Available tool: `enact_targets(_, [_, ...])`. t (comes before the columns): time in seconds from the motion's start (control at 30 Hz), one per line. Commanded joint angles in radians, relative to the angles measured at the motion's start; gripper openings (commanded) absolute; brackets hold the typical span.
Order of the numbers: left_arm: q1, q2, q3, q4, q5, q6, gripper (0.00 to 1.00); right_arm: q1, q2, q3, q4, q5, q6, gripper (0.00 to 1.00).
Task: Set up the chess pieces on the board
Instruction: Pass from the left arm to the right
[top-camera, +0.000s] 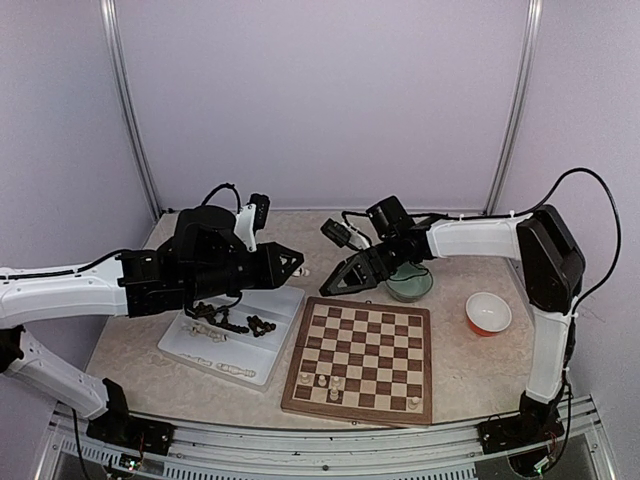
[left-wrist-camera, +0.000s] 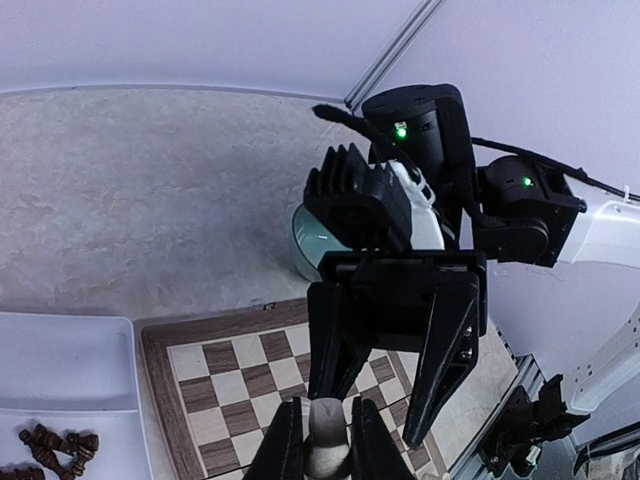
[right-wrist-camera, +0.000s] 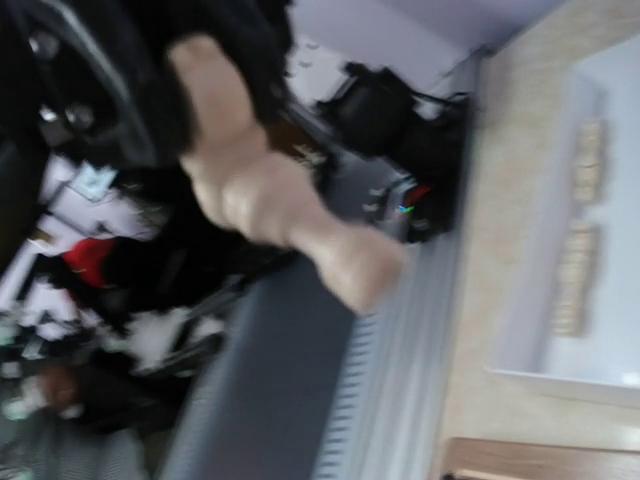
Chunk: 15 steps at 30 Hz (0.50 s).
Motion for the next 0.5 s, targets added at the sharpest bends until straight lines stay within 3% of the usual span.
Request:
enact_targets(0.0, [-0.010, 0.019, 0.023, 0.080, 0.034, 0.029, 0.00, 0.030, -0.022, -0.061, 0.356, -0.157, 0.332, 0.52])
enact_targets(0.3, [-0.021, 0.040, 0.023, 0.115, 0.066, 0.032, 0.00, 0.037, -0.008, -0.105, 0.656, -0.143, 0.592, 0.52])
enact_targets(0.37, [-0.022, 0.044, 0.024, 0.118, 0.073, 0.032, 0.00, 0.037, -0.006, -0.142, 0.853, -0.145, 0.752, 0.52])
enact_targets(0.47, [-0.025, 0.048, 0.024, 0.122, 0.081, 0.029, 0.00, 0.037, 0.019, -0.222, 1.403, -0.147, 1.167, 0.52])
